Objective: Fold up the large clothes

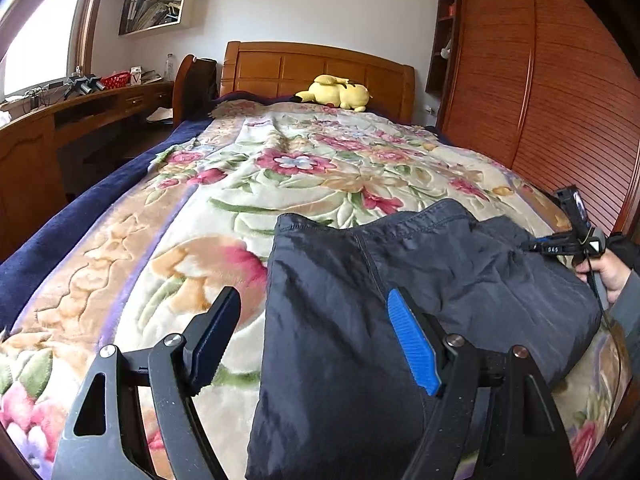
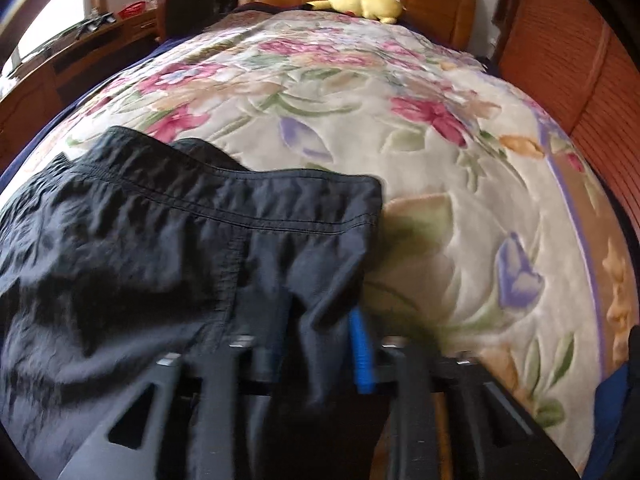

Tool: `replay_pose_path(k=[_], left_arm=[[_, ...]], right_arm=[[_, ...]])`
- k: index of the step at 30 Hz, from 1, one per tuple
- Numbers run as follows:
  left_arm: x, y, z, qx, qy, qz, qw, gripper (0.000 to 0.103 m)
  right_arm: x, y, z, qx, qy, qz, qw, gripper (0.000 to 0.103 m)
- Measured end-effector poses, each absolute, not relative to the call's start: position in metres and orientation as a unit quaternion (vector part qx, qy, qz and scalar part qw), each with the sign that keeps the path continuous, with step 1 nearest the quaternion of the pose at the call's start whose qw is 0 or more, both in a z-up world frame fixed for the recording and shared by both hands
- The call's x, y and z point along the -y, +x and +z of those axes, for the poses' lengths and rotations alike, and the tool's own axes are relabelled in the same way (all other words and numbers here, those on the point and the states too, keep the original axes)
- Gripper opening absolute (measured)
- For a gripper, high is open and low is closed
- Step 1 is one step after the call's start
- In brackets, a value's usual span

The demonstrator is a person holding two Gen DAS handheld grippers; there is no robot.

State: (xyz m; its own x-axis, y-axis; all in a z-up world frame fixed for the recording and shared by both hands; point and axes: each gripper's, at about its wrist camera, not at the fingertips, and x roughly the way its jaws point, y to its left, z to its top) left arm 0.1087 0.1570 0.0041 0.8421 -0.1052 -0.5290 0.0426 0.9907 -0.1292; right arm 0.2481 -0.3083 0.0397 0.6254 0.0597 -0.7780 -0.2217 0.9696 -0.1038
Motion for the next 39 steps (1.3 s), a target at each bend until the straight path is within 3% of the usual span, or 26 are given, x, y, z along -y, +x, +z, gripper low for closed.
replay_pose_path(k=[2, 8, 15, 18, 20, 22, 31, 39], left_arm=[[-0.157, 0.107, 0.003, -0.278, -0.052, -0.039, 0.958, 0.077], [-0.153, 0.103, -0.002, -0.287, -0.041, -0.048, 0.956, 0.077], [-0.144, 0.097, -0.005, -0.293, -0.025, -0.056, 0.954, 0.077], [-0.140, 0.095, -0.005, -0.292, -0.017, -0.058, 0.954, 0.077], [-0.138, 0.093, -0.005, -0.292, -0.016, -0.061, 0.954, 0.077], [-0.137, 0.092, -0.004, -0.290, -0.016, -0.063, 0.955, 0.077], [-0.135, 0.089, -0.003, -0.289, -0.014, -0.064, 0.955, 0.077], [-0.133, 0.087, -0.004, -0.290, -0.020, -0.065, 0.955, 0.077]], right_arm=[[0.304, 0.244, 0.042, -0.414, -0.117, 0.074, 0.900, 0.010], [0.306, 0.232, 0.073, -0.347, -0.155, 0.015, 0.925, 0.007], [0.304, 0.245, 0.064, -0.378, -0.152, -0.035, 0.912, 0.009], [0.296, 0.240, 0.070, -0.374, -0.153, -0.046, 0.914, 0.026], [0.290, 0.230, 0.080, -0.365, -0.148, -0.039, 0.919, 0.060], [0.287, 0.212, 0.087, -0.352, -0.139, -0.018, 0.926, 0.079], [0.289, 0.097, 0.071, -0.319, -0.124, 0.034, 0.939, 0.081], [0.306, 0.045, 0.052, -0.335, -0.126, 0.041, 0.933, 0.081]])
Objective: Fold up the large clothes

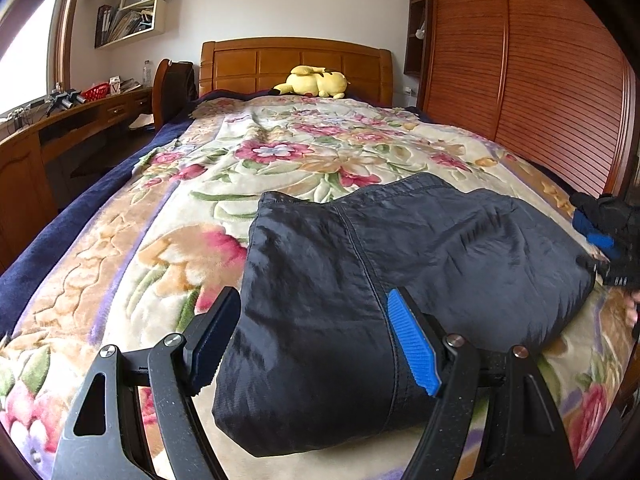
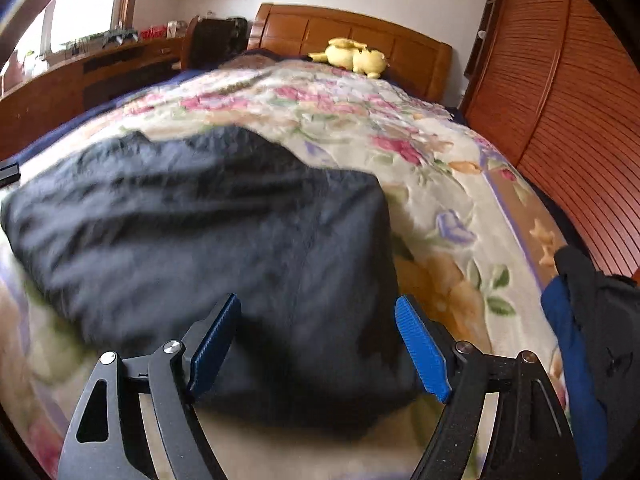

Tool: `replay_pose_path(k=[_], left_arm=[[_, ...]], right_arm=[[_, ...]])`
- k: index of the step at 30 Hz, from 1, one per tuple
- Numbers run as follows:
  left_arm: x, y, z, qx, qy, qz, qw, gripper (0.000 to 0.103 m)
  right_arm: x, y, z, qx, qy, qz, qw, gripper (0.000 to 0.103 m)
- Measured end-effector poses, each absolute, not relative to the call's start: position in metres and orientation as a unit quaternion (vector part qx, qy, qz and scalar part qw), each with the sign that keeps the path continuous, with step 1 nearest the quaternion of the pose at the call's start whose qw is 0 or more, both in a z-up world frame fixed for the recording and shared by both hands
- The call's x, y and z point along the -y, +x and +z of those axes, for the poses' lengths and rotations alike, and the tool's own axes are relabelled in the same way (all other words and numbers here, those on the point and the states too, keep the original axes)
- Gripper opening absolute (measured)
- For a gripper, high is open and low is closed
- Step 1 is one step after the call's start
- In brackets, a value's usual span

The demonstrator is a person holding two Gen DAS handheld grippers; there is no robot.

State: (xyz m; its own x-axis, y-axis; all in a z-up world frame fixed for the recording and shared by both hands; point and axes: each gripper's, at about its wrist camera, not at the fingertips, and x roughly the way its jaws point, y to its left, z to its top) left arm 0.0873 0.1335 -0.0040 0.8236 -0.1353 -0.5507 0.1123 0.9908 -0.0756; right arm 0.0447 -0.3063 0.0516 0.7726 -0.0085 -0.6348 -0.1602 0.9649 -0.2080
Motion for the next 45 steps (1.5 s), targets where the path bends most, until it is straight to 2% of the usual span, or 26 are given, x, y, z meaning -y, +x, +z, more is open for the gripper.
replay_pose_path(k=[7, 10, 17, 23, 34, 39, 45], left_arm=[[-0.132, 0.085, -0.011, -0.297, -0.010, -0.061, 0.953, 0.077], [-0.135, 0.081, -0.015, -0.300, -0.002, -0.052, 0.952, 0.077], [-0.148, 0.068, -0.016, -0.298, 0.001, -0.041, 0.954, 0.077], [-0.154, 0.060, -0.026, -0.311, 0.005, -0.036, 0.950, 0.077], [-0.170, 0.057, -0.043, -0.333, 0.001, -0.027, 0.943, 0.077], [-0.174, 0.055, -0.045, -0.339, -0.013, -0.040, 0.940, 0.077], [-0.169, 0.056, -0.045, -0.340, -0.016, -0.051, 0.939, 0.077]], right_arm=[[0.327, 0.044, 0.018, -0.378, -0.089, 0.050, 0.920, 0.081], [0.323, 0.043, 0.026, -0.372, -0.096, 0.041, 0.923, 0.081], [0.299, 0.021, 0.065, -0.303, -0.119, 0.009, 0.945, 0.081], [0.246, 0.018, 0.080, -0.275, -0.117, 0.069, 0.952, 0.081], [0.151, 0.048, 0.044, -0.301, -0.135, 0.156, 0.931, 0.081], [0.155, 0.068, 0.020, -0.335, -0.134, 0.158, 0.919, 0.081], [0.143, 0.067, 0.015, -0.332, -0.155, 0.144, 0.919, 0.081]])
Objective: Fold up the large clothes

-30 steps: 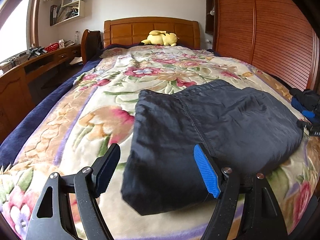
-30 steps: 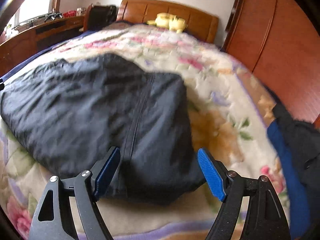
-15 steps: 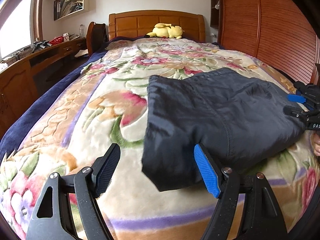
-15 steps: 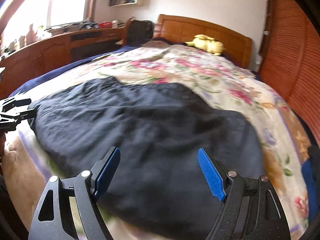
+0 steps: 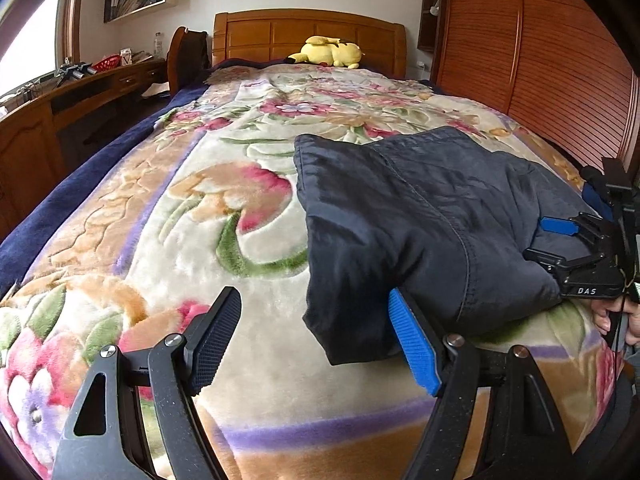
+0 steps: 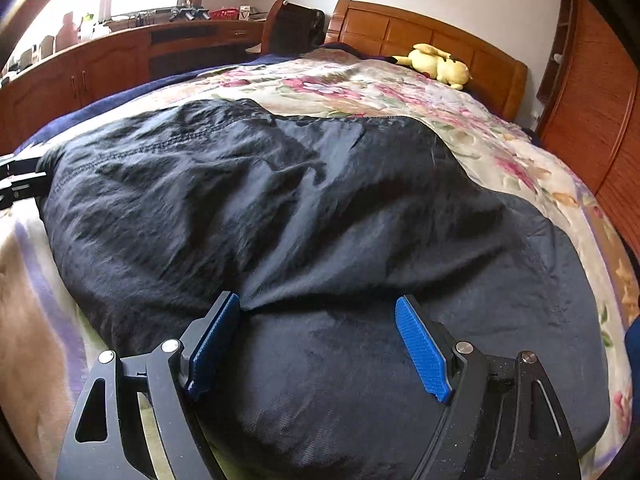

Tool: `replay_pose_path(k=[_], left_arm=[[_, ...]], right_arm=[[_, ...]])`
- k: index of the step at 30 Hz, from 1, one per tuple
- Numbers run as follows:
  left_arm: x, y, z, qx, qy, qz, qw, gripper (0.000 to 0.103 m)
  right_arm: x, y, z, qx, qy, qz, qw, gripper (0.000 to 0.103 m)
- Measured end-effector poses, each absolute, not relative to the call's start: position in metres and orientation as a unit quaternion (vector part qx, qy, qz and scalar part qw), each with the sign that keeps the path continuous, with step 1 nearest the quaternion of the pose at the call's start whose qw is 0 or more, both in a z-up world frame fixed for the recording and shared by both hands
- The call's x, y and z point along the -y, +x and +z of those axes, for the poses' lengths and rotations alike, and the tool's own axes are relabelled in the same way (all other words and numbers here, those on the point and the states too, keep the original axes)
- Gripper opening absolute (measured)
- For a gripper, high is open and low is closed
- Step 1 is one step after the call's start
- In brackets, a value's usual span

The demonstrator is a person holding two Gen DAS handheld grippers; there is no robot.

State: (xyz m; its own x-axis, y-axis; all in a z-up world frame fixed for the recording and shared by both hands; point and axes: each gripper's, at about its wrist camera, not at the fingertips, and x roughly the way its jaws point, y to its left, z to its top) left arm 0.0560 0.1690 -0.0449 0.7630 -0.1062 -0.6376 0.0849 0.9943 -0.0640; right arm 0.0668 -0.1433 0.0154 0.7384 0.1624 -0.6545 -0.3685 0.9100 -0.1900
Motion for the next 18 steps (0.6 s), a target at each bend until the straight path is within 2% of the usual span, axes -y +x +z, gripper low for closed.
replay_pose_path(k=[2, 4, 5, 7, 13, 18], left_arm=[[-0.167, 0.057, -0.045, -0.342, -0.019, -0.060, 0.938, 0.077], [-0.164, 0.058, -0.045, -0.344, -0.024, -0.068, 0.936, 0.066], [-0.164, 0.058, -0.046, -0.344, -0.027, -0.073, 0.936, 0.064], [-0.164, 0.058, -0.046, -0.340, -0.037, -0.089, 0.935, 0.049], [-0.162, 0.058, -0.042, -0.335, -0.054, -0.112, 0.934, 0.016], [-0.151, 0.047, -0.026, -0.303, -0.034, -0.106, 0.946, 0.008]], right_arm=[[0.140, 0.063, 0.014, -0.333, -0.155, 0.146, 0.919, 0.081], [0.144, 0.063, 0.015, -0.335, -0.146, 0.150, 0.919, 0.082], [0.145, 0.064, 0.015, -0.335, -0.142, 0.152, 0.919, 0.083], [0.148, 0.062, 0.012, -0.334, -0.138, 0.152, 0.920, 0.083], [0.150, 0.069, 0.006, -0.335, -0.133, 0.151, 0.921, 0.085], [0.149, 0.072, 0.006, -0.340, -0.131, 0.149, 0.919, 0.085]])
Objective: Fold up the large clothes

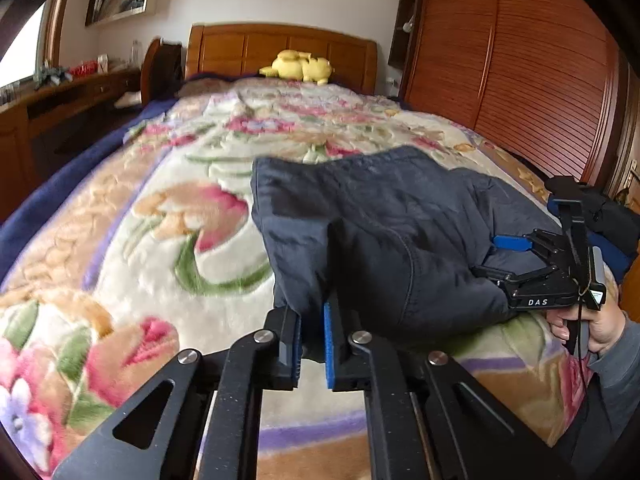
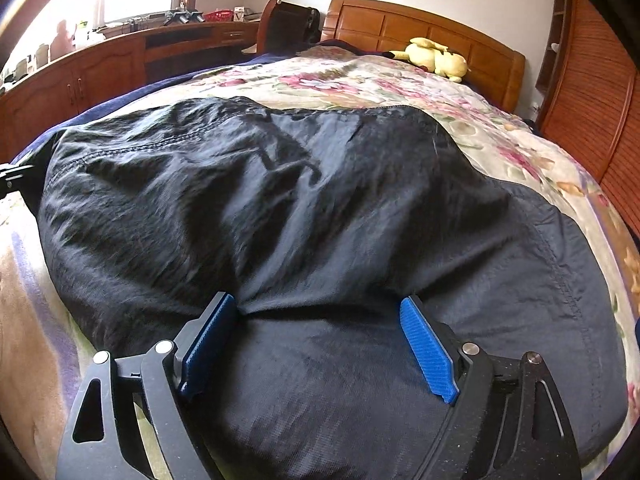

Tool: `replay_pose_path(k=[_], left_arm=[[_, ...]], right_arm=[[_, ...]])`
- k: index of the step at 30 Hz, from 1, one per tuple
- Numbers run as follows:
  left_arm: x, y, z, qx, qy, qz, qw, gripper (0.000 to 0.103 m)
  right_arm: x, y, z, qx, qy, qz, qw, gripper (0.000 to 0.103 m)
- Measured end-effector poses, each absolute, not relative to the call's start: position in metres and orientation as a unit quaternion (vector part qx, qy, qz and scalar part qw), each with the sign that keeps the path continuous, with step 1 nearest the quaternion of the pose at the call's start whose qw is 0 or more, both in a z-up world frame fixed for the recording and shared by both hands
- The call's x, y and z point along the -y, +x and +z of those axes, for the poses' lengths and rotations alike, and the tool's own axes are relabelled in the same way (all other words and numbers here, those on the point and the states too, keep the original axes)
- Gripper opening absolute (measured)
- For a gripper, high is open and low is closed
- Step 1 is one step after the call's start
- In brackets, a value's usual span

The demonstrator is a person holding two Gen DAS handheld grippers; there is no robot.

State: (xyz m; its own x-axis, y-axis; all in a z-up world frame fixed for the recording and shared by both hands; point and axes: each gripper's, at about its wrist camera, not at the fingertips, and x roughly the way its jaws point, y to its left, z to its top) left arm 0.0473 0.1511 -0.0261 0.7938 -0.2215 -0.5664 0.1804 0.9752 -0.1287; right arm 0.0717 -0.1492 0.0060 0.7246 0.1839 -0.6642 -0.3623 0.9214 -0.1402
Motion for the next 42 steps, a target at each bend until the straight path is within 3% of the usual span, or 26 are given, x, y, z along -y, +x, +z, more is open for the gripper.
replay_pose_path(k=[9, 24, 34, 42], left_arm=[[-0.107, 0.035, 0.028, -0.214, 0.011, -0.076, 0.974, 0.006], [0.012, 0.070, 0.102, -0.178, 0.091, -0.140, 0.970, 0.005], [0.127, 0.096, 0.112, -0.190, 0.123, -0.226, 0.947, 0.004], [0.192, 0.096, 0.097, -0.226, 0.093, -0.316, 0.917, 0.004]], right_arm=[[0.178, 0.058, 0.027, -0.326, -0.109, 0.153, 0.927, 0.085], [0.278, 0.037, 0.045, -0.299, -0.075, 0.106, 0.945, 0.085], [0.326, 0.003, 0.046, -0.288, -0.040, 0.066, 0.955, 0.085], [0.352, -0.020, 0.046, -0.285, -0.016, 0.044, 0.957, 0.085]])
